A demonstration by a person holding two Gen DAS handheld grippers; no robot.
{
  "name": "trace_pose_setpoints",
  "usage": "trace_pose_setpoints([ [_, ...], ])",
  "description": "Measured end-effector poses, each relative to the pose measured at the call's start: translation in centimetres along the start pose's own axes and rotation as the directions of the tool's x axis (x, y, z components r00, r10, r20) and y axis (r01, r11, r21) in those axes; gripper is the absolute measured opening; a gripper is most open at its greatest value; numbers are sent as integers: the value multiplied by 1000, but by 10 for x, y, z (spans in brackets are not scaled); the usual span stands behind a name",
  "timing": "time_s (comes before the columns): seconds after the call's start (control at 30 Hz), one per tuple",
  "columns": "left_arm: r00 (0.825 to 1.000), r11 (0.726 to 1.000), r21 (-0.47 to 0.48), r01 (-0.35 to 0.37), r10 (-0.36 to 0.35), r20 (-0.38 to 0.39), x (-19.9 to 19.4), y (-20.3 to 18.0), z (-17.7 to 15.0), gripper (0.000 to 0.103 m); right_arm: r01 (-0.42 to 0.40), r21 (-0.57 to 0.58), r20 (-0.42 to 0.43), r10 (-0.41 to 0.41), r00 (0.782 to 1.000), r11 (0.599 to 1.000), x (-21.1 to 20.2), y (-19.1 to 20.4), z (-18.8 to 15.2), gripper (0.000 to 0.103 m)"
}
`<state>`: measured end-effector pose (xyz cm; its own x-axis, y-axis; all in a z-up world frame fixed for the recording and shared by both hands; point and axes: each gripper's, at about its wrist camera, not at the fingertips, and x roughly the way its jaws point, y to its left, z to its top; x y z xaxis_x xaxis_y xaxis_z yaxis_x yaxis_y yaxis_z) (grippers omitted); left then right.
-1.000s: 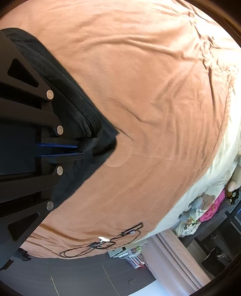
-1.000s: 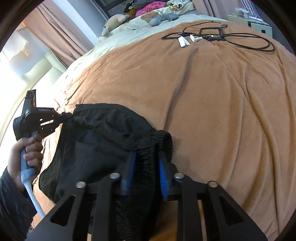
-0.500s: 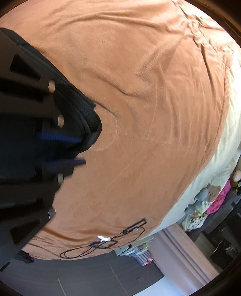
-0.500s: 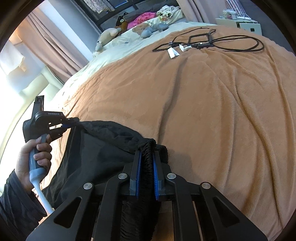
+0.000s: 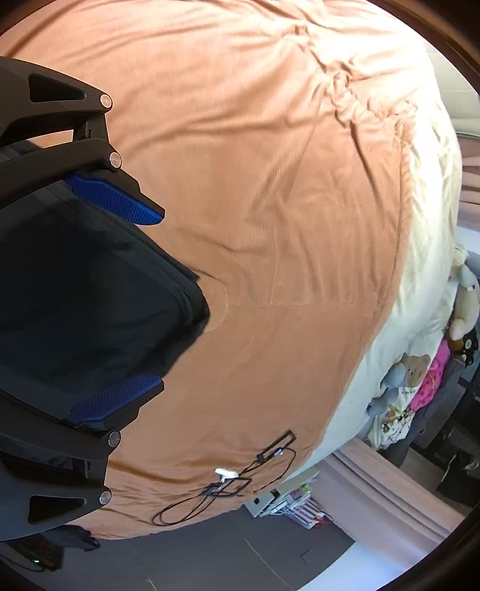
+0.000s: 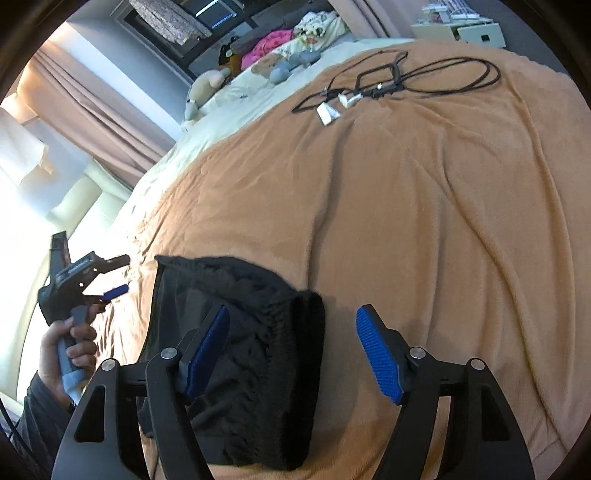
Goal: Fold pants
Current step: 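Withdraw both open grippers from the folded shorts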
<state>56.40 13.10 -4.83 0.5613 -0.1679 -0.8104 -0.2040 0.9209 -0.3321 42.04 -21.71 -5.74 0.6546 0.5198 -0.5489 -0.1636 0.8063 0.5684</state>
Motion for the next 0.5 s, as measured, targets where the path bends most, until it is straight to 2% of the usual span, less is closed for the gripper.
trace_pose_setpoints([
  [0.27,1000,1000,23,0,0,6,-52,24,-30,84,-27,21,-41,28,999,999,-8,-5,0,70],
  [0.5,1000,999,-46,-4,4,0,-77,53,-67,80,-50,57,-40,52,998,997,-20,-6,-6,70],
])
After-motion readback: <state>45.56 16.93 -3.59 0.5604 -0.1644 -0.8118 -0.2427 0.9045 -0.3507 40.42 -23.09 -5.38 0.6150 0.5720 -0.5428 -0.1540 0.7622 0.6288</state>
